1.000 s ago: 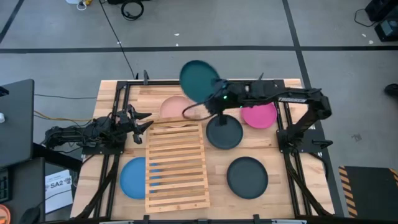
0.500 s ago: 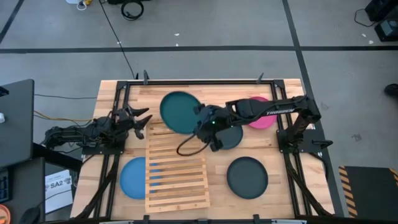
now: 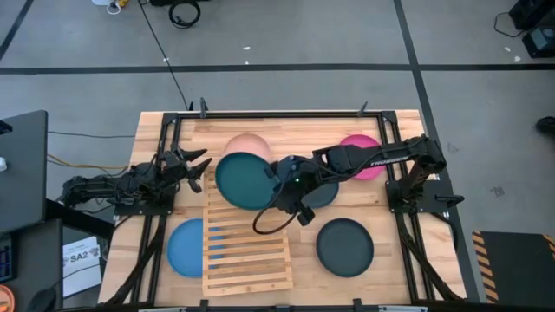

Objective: Place and stack plates onto a shelf
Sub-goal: Put the green plate on the shelf

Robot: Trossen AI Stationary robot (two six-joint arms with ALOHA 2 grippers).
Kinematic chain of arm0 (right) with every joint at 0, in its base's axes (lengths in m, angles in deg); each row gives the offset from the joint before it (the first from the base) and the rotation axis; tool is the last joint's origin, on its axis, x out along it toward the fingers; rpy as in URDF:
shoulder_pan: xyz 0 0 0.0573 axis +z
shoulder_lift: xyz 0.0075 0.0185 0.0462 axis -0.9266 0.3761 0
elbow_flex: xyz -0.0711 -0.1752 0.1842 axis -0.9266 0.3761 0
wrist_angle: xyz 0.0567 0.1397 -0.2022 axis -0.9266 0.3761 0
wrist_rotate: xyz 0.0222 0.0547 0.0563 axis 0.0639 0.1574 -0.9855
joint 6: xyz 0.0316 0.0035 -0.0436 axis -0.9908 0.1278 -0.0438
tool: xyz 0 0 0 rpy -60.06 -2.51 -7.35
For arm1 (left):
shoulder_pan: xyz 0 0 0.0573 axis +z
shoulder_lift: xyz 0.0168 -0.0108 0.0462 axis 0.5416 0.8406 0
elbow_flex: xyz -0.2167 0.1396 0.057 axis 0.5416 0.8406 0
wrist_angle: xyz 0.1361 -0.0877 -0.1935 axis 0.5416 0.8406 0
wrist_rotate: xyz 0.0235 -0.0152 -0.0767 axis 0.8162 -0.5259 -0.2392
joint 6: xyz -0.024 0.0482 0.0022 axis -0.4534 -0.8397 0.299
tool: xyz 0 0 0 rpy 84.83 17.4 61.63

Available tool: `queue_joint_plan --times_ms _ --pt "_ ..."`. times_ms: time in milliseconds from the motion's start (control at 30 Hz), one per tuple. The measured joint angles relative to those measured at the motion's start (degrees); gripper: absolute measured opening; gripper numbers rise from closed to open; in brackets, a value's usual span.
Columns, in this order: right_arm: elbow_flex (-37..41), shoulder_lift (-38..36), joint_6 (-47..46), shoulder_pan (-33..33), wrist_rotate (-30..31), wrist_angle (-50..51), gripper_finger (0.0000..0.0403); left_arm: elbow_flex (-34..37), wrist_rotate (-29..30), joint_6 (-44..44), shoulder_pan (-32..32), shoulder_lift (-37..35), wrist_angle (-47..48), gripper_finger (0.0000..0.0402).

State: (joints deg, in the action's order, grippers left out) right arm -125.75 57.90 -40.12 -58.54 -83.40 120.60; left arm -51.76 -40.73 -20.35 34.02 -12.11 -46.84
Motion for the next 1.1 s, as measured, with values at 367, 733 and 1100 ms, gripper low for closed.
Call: queue_joint_plan --times_ms 367,733,1100 --pt "4.7 0.0 1.7 0.0 1.1 -2.8 0.0011 0.0 0.0 0.0 0.0 0.0 0.0 0.0181" --pt "6.2 0.0 1.7 -0.1 1.2 -4.7 0.0011 0.0 0.0 0.0 0.0 0.0 0.0 0.0181" --pt "10.1 0.0 1.7 -0.1 1.2 -8.5 0.0011 0.0 0.0 0.0 0.0 0.0 0.1 0.0181"
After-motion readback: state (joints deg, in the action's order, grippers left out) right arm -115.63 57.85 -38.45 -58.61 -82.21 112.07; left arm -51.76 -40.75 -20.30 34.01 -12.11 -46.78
